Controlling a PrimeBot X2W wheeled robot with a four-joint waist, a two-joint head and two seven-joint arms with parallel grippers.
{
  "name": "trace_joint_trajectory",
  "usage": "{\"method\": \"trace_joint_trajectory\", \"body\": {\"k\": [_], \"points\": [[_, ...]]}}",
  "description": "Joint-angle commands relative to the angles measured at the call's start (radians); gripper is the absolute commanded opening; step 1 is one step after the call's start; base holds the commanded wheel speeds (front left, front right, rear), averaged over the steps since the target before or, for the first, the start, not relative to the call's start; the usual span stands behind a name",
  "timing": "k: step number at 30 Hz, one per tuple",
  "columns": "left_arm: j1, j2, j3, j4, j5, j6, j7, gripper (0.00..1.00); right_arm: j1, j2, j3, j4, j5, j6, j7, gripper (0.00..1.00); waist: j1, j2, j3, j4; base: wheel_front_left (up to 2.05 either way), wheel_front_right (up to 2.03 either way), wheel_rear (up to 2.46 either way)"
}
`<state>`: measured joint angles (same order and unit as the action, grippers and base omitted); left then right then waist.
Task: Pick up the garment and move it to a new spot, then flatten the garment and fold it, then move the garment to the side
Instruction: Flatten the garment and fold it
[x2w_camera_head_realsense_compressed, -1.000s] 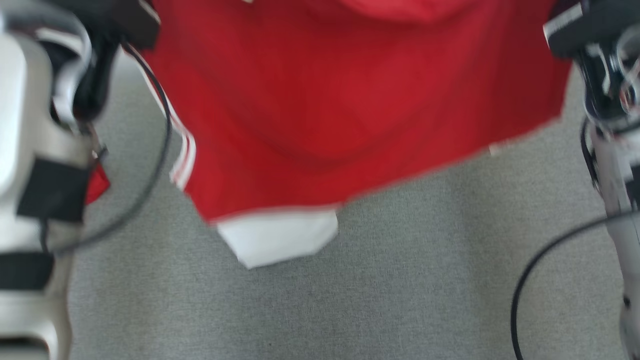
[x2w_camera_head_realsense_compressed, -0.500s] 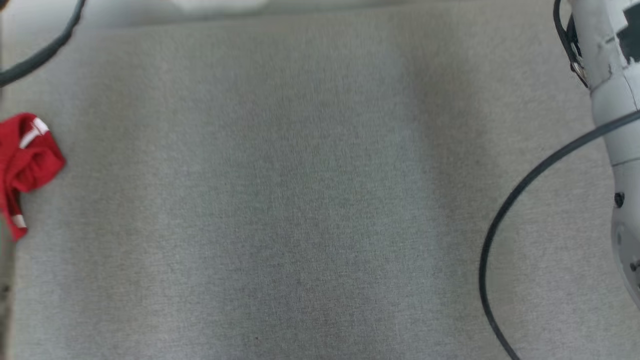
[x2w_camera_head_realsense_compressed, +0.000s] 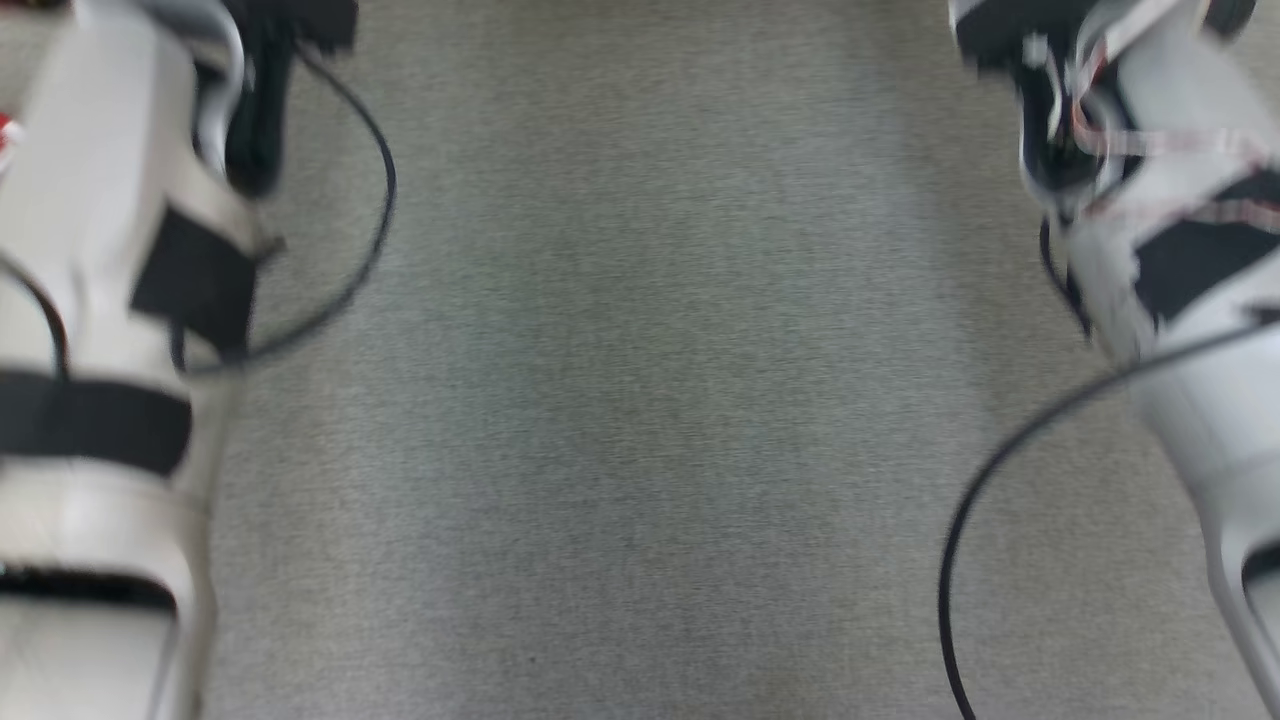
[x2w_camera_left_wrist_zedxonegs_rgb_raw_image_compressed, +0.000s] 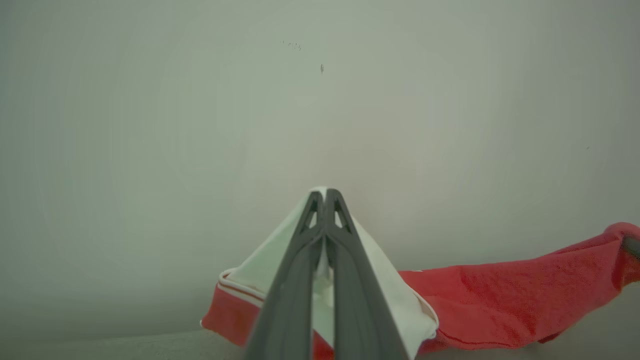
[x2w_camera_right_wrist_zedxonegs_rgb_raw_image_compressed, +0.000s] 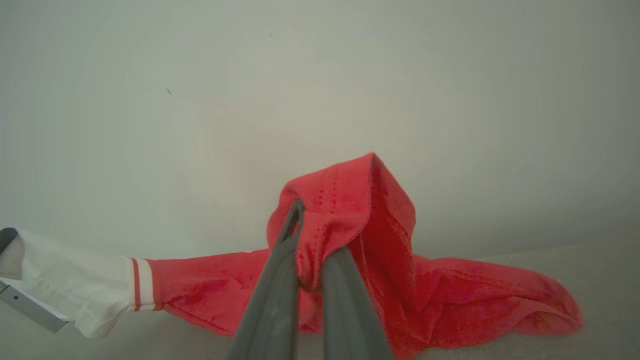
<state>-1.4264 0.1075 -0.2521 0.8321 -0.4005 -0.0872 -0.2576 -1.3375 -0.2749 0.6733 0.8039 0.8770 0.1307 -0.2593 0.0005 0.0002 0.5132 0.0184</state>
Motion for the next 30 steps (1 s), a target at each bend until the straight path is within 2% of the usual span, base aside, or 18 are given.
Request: {"method": "trace_joint_trajectory", "body": {"k": [1, 5, 7, 11, 12, 15, 22, 25, 30], "points": [[0.072, 0.001, 0.019, -0.066, -0.015, 0.000, -0.010, 0.00, 0.054, -0.023, 0.026, -0.050, 0.039, 0.000, -0.005, 0.00, -0.0005, -0.0002, 0.011, 0.026, 0.00, 0.00, 0.00], [0.317, 0.004, 0.056, -0.281, -0.015, 0.027, -0.008, 0.00, 0.208, -0.098, 0.076, -0.182, 0.104, 0.000, -0.007, 0.00, -0.0005, -0.0002, -0.007, 0.031, 0.00, 0.00, 0.00], [0.441, 0.016, 0.056, -0.393, -0.006, 0.043, -0.008, 0.00, 0.282, -0.112, 0.097, -0.243, 0.132, 0.000, -0.007, 0.00, -0.0005, -0.0002, -0.018, 0.027, 0.00, 0.00, 0.00], [0.683, 0.041, 0.040, -0.591, 0.003, 0.074, 0.013, 0.00, 0.420, -0.153, 0.126, -0.311, 0.151, 0.000, -0.007, 0.00, -0.0005, -0.0002, -0.053, 0.027, 0.00, 0.00, 0.00], [0.683, 0.041, 0.040, -0.591, 0.003, 0.074, 0.013, 0.00, 0.420, -0.153, 0.126, -0.311, 0.151, 0.000, -0.007, 0.00, -0.0005, -0.0002, -0.053, 0.027, 0.00, 0.00, 0.00], [0.839, 0.057, 0.037, -0.735, -0.006, 0.100, 0.048, 0.00, 0.511, -0.177, 0.127, -0.343, 0.168, 0.000, -0.006, 0.00, -0.0005, -0.0002, -0.079, 0.029, 0.00, 0.00, 0.00], [1.166, 0.107, 0.036, -1.026, -0.048, 0.156, 0.185, 0.00, 0.746, -0.224, 0.071, -0.380, 0.211, 0.000, -0.005, 0.00, -0.0005, -0.0002, -0.172, 0.026, 0.00, 0.00, 0.00], [1.283, 0.141, 0.044, -1.139, -0.069, 0.179, 0.256, 0.00, 0.828, -0.247, 0.046, -0.395, 0.191, 0.000, -0.004, 0.00, -0.0005, -0.0002, -0.212, 0.025, 0.00, 0.00, 0.00], [1.467, 0.154, 0.059, -1.297, -0.127, 0.229, 0.354, 0.00, 0.963, -0.268, -0.013, -0.410, 0.148, 0.000, 0.018, 0.00, -0.0005, -0.0002, -0.275, 0.035, 0.00, 0.00, 0.00]]}}
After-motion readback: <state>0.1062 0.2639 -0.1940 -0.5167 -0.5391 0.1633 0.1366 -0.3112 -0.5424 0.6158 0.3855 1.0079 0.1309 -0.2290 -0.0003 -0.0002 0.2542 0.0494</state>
